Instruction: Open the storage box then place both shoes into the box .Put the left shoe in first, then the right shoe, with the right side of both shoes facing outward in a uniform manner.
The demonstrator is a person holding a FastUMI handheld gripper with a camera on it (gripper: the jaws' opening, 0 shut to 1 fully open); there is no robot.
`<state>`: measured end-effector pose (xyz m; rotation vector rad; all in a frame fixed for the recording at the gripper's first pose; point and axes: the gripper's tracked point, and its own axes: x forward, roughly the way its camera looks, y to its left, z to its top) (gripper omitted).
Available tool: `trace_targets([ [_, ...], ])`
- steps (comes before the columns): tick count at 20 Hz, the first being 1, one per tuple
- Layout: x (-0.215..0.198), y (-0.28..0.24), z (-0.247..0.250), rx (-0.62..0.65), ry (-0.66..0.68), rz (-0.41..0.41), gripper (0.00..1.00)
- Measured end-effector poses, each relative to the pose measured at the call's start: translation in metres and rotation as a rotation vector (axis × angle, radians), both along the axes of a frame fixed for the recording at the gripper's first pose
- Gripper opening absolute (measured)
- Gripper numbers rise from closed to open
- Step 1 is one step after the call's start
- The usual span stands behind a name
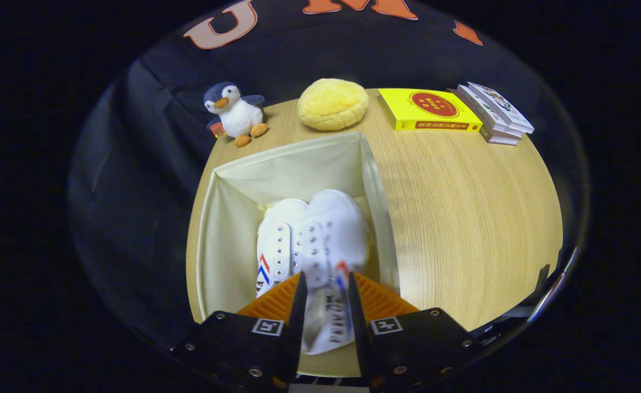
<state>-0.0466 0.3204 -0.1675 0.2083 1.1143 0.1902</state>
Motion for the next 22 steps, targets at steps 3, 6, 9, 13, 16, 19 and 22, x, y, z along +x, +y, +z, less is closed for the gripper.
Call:
trace_targets([
  [3,0.017,-0.012,0.033,0.007,-0.108,0.006,0.8],
  [6,0.025,-0.035,0.049,0.013,-0.156,-0.014,0.96],
  [9,0.033,-0.067,0.062,-0.007,-0.216,-0.036,0.99],
  [13,0.039,-0.116,0.086,-0.006,-0.296,-0.072,0.99],
  [16,0.041,-0.162,0.103,-0.016,-0.36,-0.1,0.99],
  [19,0.043,-0.217,0.117,-0.097,-0.434,-0.108,0.99],
  [22,0.041,-0.257,0.131,-0.119,-0.483,-0.118,0.99],
])
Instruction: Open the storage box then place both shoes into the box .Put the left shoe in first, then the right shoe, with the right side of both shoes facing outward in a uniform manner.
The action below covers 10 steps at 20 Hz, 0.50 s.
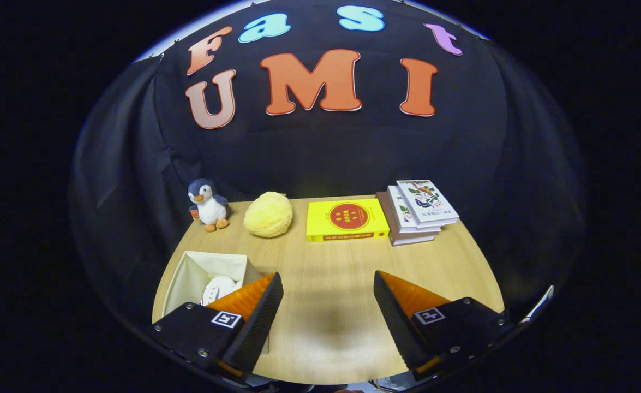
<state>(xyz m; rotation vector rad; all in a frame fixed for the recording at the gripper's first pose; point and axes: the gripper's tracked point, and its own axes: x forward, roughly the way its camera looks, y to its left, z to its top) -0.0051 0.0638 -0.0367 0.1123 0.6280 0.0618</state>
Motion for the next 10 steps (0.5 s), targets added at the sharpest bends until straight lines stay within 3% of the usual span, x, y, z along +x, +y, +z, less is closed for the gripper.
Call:
trace_targets([
  [7,-0.007,-0.095,0.022,-0.001,-0.097,-0.033,0.99],
  [10,-0.005,-0.132,0.03,0.034,-0.151,-0.088,0.99],
])
